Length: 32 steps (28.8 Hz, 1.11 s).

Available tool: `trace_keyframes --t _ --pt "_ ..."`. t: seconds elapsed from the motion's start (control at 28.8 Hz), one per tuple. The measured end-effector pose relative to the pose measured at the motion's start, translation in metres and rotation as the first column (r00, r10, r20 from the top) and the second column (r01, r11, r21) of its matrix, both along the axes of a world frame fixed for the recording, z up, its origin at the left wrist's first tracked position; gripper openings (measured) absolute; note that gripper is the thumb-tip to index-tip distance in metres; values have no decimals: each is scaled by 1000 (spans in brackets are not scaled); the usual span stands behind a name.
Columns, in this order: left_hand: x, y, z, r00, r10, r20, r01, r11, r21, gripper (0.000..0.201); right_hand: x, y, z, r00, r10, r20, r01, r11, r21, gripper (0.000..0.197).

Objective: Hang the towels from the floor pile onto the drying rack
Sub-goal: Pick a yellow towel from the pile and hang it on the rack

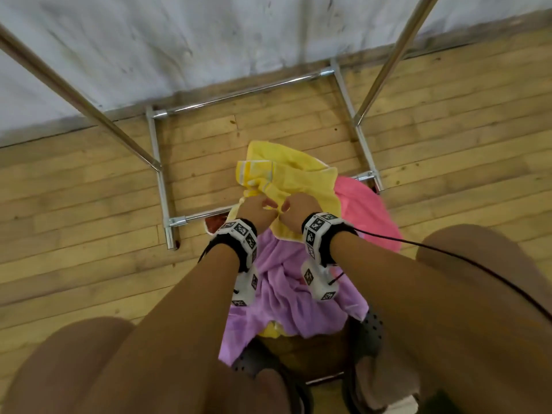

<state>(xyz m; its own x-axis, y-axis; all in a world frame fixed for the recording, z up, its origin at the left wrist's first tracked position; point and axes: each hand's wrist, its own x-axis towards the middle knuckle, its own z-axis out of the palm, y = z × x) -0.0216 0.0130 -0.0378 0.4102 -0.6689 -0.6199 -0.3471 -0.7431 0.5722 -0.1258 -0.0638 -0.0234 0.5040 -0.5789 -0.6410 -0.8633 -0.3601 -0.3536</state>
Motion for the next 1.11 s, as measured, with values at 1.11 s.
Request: trace_keyframes --t 1.11 --pt "-10 21 165 979 162 -121 -201 849 -488 39 -24 12 167 773 -114 625 123 992 29 18"
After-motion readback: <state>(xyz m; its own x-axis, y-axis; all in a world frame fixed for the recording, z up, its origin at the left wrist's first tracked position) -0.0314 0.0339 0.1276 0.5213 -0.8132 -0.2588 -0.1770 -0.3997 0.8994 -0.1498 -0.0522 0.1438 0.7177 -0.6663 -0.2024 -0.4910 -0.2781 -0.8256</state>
